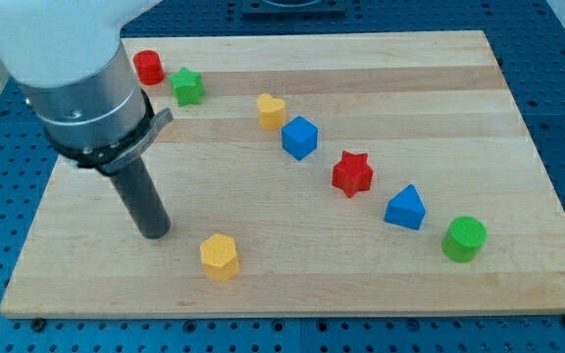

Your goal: Place the yellow hexagon at the bottom center of the board

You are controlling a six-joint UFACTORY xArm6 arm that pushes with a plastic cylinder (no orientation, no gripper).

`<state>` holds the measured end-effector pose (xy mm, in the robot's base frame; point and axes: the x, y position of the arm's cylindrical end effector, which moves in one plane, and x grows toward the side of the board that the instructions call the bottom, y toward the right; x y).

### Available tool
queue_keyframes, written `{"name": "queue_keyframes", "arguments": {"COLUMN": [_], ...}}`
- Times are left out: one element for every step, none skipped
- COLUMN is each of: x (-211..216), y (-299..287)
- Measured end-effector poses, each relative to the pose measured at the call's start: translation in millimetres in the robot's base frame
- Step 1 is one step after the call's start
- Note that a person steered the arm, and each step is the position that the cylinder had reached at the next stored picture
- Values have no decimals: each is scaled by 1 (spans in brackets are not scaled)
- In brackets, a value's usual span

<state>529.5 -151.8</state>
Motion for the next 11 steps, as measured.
{"name": "queue_keyframes", "arguments": {"x": [0,19,16,44,80,70,29,27,30,35,54], "y": [62,88,7,1,77,113,77,115,142,129,167]}}
